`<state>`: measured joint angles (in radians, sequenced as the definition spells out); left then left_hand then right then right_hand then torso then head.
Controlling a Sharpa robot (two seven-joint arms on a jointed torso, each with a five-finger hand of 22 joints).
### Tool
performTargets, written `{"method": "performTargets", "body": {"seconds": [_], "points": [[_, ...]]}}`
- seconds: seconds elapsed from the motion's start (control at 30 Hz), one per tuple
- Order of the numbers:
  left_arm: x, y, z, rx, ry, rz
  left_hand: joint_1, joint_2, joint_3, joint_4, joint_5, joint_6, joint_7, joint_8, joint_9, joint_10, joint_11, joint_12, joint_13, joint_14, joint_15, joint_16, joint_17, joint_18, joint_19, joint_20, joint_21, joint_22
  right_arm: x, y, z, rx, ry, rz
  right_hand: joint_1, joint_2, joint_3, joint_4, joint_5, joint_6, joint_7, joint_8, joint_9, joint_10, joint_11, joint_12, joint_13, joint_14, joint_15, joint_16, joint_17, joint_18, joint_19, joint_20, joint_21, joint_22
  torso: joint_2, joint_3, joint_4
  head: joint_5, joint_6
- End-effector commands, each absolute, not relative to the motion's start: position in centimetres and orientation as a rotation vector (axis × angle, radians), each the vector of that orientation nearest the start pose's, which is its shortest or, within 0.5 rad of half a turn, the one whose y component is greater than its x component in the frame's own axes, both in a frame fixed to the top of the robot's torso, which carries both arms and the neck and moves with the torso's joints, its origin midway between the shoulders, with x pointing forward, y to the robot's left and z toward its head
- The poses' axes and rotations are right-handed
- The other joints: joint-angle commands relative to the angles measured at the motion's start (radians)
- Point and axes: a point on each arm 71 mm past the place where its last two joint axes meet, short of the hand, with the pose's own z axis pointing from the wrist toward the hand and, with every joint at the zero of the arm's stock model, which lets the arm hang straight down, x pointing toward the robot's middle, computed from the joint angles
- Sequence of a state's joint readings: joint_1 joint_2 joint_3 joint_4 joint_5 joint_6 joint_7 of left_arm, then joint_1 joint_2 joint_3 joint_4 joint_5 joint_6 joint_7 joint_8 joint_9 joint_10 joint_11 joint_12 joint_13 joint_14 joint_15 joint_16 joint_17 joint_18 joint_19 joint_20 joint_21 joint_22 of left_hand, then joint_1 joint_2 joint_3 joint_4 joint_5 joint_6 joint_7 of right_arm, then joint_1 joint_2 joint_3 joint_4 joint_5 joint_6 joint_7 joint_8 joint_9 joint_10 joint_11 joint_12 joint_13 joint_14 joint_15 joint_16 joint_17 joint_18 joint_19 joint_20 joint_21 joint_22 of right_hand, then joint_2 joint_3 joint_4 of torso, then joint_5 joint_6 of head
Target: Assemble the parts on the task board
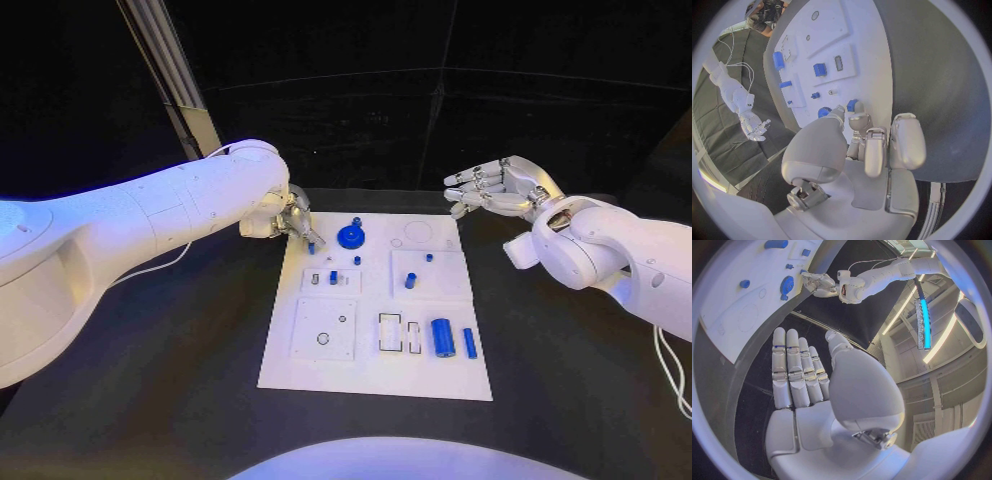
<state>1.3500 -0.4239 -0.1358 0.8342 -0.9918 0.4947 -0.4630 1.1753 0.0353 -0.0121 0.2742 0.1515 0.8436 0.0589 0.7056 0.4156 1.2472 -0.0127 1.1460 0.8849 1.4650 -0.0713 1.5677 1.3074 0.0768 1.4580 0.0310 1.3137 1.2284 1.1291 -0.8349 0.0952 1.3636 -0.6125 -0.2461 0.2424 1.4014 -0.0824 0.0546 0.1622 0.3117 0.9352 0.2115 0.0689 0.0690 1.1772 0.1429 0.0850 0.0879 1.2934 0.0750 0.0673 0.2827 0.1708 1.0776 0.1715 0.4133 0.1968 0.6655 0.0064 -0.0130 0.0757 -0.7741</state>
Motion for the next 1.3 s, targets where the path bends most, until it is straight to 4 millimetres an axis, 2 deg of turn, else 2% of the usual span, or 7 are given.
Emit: {"method": "performTargets", "body": {"seconds": [0.03,0.27,0.4,0.53,0.57,0.77,1.3], "points": [[58.4,20.0,-21.2,-0.150,2.526,-0.220,0.014,0.001,0.000,-0.006,-0.002,0.008,0.000,0.006,-0.002,0.002,-0.002,0.001,-0.001,0.106,-0.006,0.003,0.263,-0.001,0.002,-0.001,0.001,-0.001,51.7,-24.4,-17.6,0.605,1.558,1.236,0.002,0.009,-0.006,-0.002,0.005,-0.005,0.002,-0.001,0.001,-0.008,-0.003,0.003,-0.001,-0.007,0.003,-0.002,-0.002,0.010,-0.001,0.007,-0.004,-0.001,-0.001,0.0001,0.0001,0.000,0.001],[58.4,20.1,-21.1,-0.158,2.514,-0.224,0.110,0.050,0.065,-0.057,0.002,0.007,-0.009,0.005,-0.009,0.002,-0.010,0.000,-0.001,0.106,-0.013,0.003,0.263,-0.001,0.002,-0.005,0.001,0.001,51.7,-24.4,-17.6,0.605,1.558,1.236,0.002,0.009,-0.006,-0.002,0.005,-0.005,0.002,-0.001,0.001,-0.008,-0.003,0.003,-0.001,-0.007,0.003,-0.002,-0.002,0.010,-0.001,0.007,-0.004,-0.001,0.000,-0.0002,0.0004,0.000,-0.001],[58.4,20.1,-21.1,-0.164,2.505,-0.231,0.220,0.073,0.175,-0.137,0.008,-0.008,-0.014,0.000,-0.014,-0.006,-0.016,-0.012,-0.007,0.106,-0.020,0.003,0.263,-0.001,0.001,-0.013,-0.001,0.000,51.7,-24.4,-17.6,0.604,1.558,1.236,0.002,0.009,-0.006,-0.002,0.005,-0.005,0.002,-0.001,0.001,-0.008,-0.003,0.003,-0.001,-0.007,0.003,-0.002,-0.002,0.010,-0.001,0.007,-0.004,-0.001,0.000,0.0001,0.0005,0.001,-0.001],[58.5,20.1,-21.1,-0.169,2.494,-0.242,0.195,0.019,0.346,-0.167,0.004,-0.015,-0.004,0.011,-0.012,-0.002,-0.005,-0.022,-0.016,0.106,-0.011,0.003,0.263,-0.002,0.002,-0.007,-0.003,0.003,51.7,-24.4,-17.6,0.604,1.559,1.237,0.004,0.011,-0.005,-0.003,0.006,-0.005,0.002,-0.001,0.001,-0.009,-0.002,0.005,-0.002,-0.007,0.003,-0.001,-0.002,0.010,-0.001,0.007,-0.005,-0.002,0.000,-0.0001,0.0002,0.001,-0.002],[58.5,20.1,-21.0,-0.174,2.487,-0.249,0.147,-0.018,0.446,-0.173,0.001,-0.016,-0.003,0.025,-0.006,0.003,0.000,-0.022,-0.018,0.106,-0.013,0.003,0.263,-0.002,0.002,-0.003,-0.003,0.005,51.7,-24.4,-17.6,0.604,1.559,1.236,0.004,0.011,-0.005,-0.003,0.006,-0.005,0.002,-0.001,0.001,-0.009,-0.002,0.005,-0.002,-0.007,0.003,-0.001,-0.002,0.010,-0.001,0.007,-0.005,-0.002,0.000,-0.0002,0.0004,0.001,-0.002],[58.4,20.4,-20.9,-0.204,2.458,-0.279,0.081,-0.058,0.581,-0.199,0.003,-0.020,-0.003,0.053,0.008,0.010,-0.004,-0.019,-0.018,0.106,-0.011,0.003,0.263,-0.002,0.003,-0.004,-0.004,0.007,51.7,-24.4,-17.6,0.604,1.559,1.236,0.004,0.011,-0.005,-0.003,0.006,-0.005,0.002,-0.001,0.001,-0.009,-0.002,0.005,-0.002,-0.007,0.003,-0.001,-0.002,0.010,-0.001,0.007,-0.005,-0.002,-0.001,0.0006,0.0008,0.003,-0.003],[55.4,21.4,-19.8,-0.278,2.315,-0.392,0.039,-0.086,0.653,-0.224,0.005,-0.020,-0.006,0.079,0.020,0.016,-0.010,-0.022,-0.026,0.106,-0.013,0.003,0.263,-0.001,0.003,-0.007,-0.008,0.006,51.7,-24.8,-17.6,0.608,1.558,1.227,-0.001,0.012,-0.009,-0.001,0.002,-0.006,0.003,-0.001,0.001,-0.012,-0.001,0.008,-0.003,-0.008,0.004,-0.001,-0.003,0.010,-0.001,0.008,-0.007,-0.003,-0.005,-0.0003,0.0067,0.004,-0.008]]}}
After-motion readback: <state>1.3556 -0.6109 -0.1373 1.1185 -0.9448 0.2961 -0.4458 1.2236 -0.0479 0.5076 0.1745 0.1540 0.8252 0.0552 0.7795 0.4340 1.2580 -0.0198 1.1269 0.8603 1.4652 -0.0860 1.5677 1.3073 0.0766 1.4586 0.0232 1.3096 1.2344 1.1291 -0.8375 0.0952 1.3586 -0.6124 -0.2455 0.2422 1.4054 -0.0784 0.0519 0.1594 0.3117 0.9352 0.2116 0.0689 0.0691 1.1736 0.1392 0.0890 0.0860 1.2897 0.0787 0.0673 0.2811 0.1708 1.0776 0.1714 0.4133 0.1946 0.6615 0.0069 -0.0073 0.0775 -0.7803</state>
